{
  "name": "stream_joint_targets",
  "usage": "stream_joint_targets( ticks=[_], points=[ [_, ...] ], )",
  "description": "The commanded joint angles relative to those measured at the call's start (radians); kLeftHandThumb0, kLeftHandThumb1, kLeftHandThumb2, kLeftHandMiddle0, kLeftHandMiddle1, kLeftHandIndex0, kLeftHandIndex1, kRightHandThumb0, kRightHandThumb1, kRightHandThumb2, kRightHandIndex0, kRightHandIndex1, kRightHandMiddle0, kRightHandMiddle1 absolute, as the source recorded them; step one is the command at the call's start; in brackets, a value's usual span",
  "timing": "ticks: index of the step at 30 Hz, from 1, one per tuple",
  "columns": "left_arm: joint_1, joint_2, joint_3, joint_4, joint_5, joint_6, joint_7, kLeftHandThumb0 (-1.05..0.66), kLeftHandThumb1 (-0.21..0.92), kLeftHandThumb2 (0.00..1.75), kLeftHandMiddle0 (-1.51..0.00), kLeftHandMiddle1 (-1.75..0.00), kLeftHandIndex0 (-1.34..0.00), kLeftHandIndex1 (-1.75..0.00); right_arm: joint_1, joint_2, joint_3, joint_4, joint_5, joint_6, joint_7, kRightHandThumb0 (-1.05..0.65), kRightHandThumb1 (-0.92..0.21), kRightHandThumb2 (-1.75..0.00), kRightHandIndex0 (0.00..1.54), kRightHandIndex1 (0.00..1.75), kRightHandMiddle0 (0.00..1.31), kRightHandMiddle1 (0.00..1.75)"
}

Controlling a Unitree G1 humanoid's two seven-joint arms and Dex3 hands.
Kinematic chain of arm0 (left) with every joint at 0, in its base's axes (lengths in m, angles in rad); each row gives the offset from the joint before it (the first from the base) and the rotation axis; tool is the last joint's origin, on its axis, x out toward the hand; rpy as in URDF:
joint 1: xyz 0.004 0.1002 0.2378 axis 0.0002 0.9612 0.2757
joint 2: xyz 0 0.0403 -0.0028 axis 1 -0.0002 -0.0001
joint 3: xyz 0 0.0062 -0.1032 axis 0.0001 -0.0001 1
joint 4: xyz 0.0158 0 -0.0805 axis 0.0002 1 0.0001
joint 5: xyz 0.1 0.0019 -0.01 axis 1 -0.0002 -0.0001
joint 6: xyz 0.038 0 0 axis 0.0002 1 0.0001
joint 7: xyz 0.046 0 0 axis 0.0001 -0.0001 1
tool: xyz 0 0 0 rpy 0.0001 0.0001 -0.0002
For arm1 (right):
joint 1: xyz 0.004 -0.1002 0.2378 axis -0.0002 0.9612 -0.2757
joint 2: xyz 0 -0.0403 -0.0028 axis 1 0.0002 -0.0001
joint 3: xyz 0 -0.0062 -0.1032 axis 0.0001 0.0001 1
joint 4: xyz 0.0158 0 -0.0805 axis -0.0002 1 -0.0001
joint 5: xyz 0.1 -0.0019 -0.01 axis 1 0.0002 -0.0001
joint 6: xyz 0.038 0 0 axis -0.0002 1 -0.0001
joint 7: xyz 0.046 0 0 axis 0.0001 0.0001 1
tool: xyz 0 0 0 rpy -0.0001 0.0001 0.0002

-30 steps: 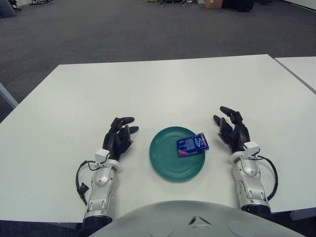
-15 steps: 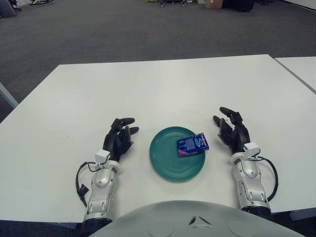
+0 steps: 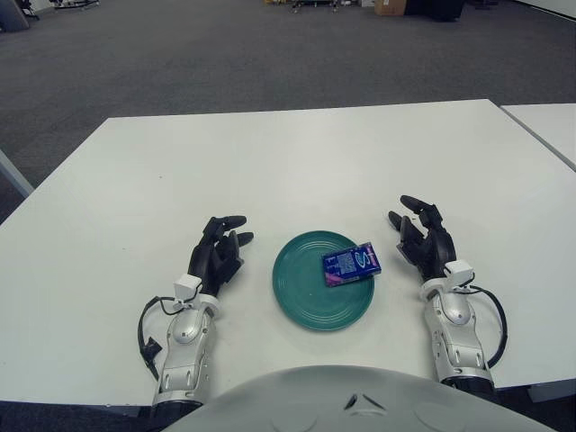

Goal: Put the gum into the plate.

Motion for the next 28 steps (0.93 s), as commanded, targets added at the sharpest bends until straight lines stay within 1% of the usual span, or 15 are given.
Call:
stream_joint_targets(
  ticks=[1,11,28],
  points=[
    [0.025,0.007,-0.003,0.021,0.0,0.04,-0.007,-0.72,0.92,0.77,-0.54,-0.88,-0.31,-1.15,0.073,0.018,0.009,0.067,0.002,0.102,-0.005,-0.67,-0.92,-0.77,0.61,0.01,0.12,0.9],
    [0.027,0.007,-0.003,0.012,-0.001,0.042,-0.006,-0.71,0.92,0.76,-0.56,-0.89,-0.32,-1.16,0.073,0.018,0.009,0.065,0.001,0.105,-0.009,-0.67,-0.92,-0.77,0.63,0.01,0.12,0.89],
    [0.025,0.009,-0.001,0.024,0.0,0.027,-0.008,-0.72,0.92,0.77,-0.56,-0.88,-0.3,-1.14,0.064,0.019,0.008,0.075,0.001,0.104,-0.012,-0.67,-0.92,-0.77,0.63,0.02,0.13,0.89]
  ],
)
